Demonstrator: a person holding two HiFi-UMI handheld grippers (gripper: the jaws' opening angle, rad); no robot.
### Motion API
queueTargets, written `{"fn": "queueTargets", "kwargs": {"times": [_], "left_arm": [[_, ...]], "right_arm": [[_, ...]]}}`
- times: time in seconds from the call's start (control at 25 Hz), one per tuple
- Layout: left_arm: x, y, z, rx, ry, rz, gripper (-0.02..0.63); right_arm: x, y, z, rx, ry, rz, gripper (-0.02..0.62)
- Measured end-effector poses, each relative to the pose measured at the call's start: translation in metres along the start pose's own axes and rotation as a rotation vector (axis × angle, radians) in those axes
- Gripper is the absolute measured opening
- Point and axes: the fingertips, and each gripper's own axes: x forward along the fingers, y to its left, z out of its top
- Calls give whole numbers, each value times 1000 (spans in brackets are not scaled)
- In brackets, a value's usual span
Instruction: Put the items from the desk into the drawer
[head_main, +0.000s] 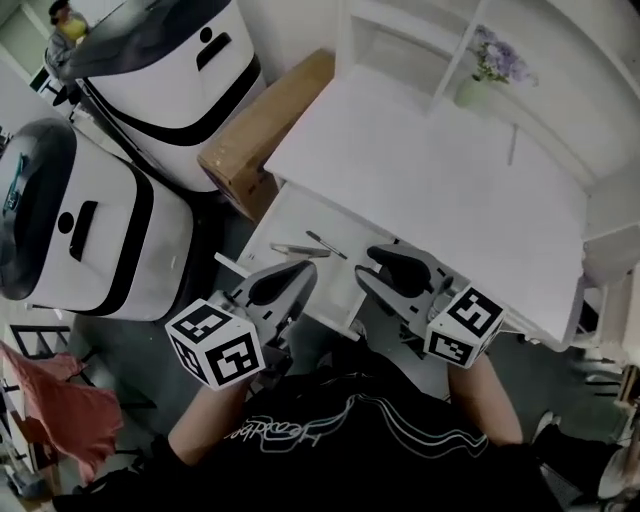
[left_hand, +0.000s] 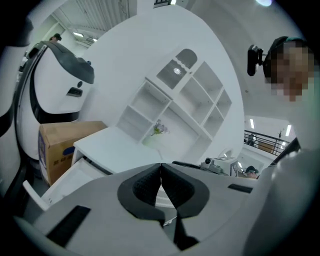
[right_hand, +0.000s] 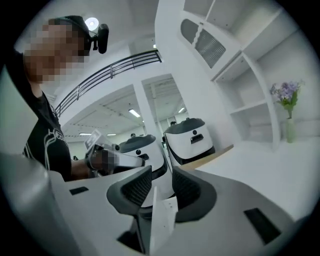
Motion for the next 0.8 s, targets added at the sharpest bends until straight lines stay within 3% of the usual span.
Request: {"fn": "queueTargets", "kwargs": {"times": [0.28, 0.52, 0.8], "left_arm": [[-1, -71, 21, 110, -10, -112, 20], [-5, -125, 34, 205, -25, -223, 20], [-13, -146, 36, 240, -39, -255, 20]], "right_arm": [[-69, 41, 60, -22, -192, -1, 61], [-100, 53, 81, -18, -246, -51, 54], [-110, 66, 83, -6, -267, -51, 48]]}}
